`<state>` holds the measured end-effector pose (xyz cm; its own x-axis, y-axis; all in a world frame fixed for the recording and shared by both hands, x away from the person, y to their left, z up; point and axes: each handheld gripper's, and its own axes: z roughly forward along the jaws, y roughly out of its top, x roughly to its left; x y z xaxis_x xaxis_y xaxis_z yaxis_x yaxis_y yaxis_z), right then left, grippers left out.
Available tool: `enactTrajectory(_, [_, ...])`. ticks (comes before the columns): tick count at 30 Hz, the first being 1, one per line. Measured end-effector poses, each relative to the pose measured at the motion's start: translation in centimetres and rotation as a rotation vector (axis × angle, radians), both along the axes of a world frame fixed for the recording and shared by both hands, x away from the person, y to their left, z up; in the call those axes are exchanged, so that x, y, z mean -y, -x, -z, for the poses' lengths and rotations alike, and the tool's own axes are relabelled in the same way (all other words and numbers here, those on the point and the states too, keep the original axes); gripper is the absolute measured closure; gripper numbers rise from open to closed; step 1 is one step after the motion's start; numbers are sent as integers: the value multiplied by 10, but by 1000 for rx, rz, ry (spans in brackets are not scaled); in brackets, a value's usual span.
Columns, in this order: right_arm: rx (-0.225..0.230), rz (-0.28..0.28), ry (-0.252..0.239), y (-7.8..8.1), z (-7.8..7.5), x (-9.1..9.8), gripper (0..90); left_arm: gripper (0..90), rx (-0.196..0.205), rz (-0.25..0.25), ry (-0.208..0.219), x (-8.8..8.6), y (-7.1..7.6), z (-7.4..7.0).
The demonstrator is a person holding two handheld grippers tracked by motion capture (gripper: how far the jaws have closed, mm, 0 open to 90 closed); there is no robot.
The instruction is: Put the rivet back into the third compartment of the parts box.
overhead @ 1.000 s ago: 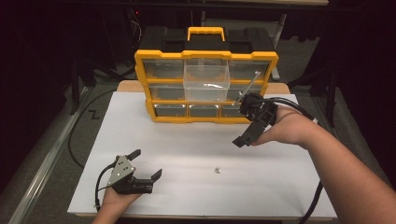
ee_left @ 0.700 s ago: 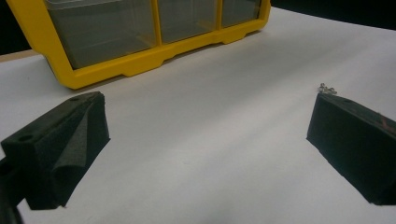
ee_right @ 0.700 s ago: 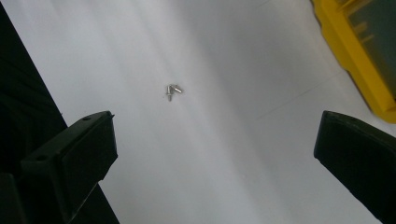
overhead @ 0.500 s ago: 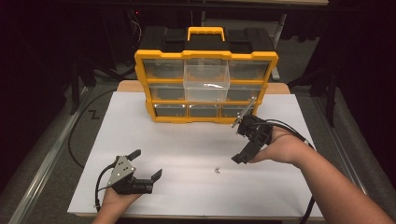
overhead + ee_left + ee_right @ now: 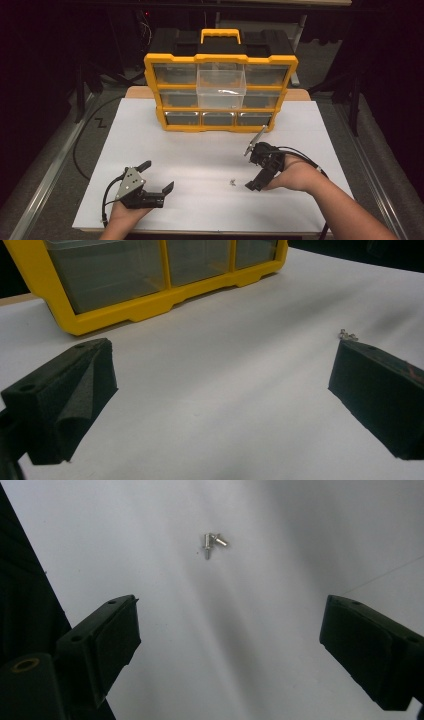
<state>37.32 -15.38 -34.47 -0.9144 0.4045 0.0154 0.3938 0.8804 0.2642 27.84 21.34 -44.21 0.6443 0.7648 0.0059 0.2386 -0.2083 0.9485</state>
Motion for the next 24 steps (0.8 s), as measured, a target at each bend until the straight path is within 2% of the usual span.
enactTrajectory(10, [-32,-23,-5,7,32,-8,161,3,2,0,2,0,0,0])
enactTrajectory(12, [-41,-33,-12,7,38,-10,198,3,3,-1,2,0,0,0])
enactTrajectory(14, [-45,-35,-9,8,40,-11,212,3,2,-1,0,-1,0,0])
enactTrajectory(20, [-79,-96,-13,10,51,-21,431,3,2,-1,0,-1,0,0])
enactTrajectory(24, [-67,-98,-7,8,54,-25,500,3,4,0,0,-1,0,0])
